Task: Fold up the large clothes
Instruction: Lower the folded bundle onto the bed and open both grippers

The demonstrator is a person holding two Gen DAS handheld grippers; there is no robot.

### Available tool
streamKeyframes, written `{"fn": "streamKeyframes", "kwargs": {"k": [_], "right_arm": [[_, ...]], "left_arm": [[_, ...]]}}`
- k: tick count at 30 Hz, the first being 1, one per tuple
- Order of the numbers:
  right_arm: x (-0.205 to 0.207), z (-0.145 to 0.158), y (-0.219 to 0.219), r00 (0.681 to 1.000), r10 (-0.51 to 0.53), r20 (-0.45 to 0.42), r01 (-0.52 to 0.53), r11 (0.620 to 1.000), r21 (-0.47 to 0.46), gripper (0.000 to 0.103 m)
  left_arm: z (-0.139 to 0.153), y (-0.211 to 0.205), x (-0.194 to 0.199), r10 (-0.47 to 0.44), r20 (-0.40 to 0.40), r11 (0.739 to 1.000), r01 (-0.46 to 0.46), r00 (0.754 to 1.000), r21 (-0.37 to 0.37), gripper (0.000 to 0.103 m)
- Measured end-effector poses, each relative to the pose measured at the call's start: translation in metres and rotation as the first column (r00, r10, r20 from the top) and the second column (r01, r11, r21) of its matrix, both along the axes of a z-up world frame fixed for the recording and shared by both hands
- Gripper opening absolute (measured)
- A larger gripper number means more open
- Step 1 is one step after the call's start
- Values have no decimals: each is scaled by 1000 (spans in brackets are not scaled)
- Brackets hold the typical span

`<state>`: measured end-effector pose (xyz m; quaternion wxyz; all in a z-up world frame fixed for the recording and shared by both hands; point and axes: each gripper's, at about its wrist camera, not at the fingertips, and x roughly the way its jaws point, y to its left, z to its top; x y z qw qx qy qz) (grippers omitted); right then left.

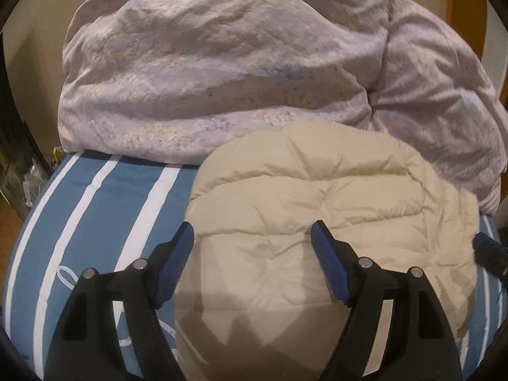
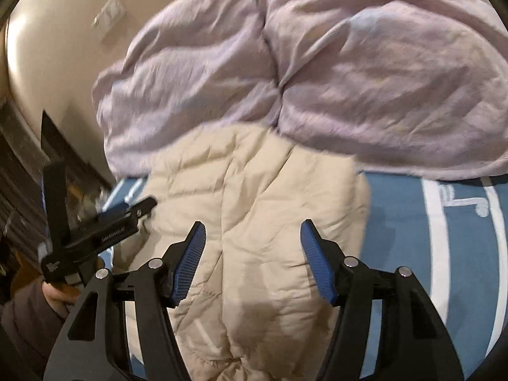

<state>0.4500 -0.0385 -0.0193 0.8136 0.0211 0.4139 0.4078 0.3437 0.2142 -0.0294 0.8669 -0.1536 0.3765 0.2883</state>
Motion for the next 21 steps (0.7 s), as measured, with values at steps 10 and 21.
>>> {"fn": "streamKeyframes", "kwargs": {"k": [10, 21], "right_arm": [[0, -38, 18, 1000, -9, 2, 9, 993, -115, 62], [8, -57, 20, 999, -38, -20, 35, 991, -127, 61]], "left_arm": [[-15, -5, 15, -41, -51, 998, 44, 998, 46, 81], [-33, -1, 25, -57, -64, 998, 58, 996, 25, 83]]}}
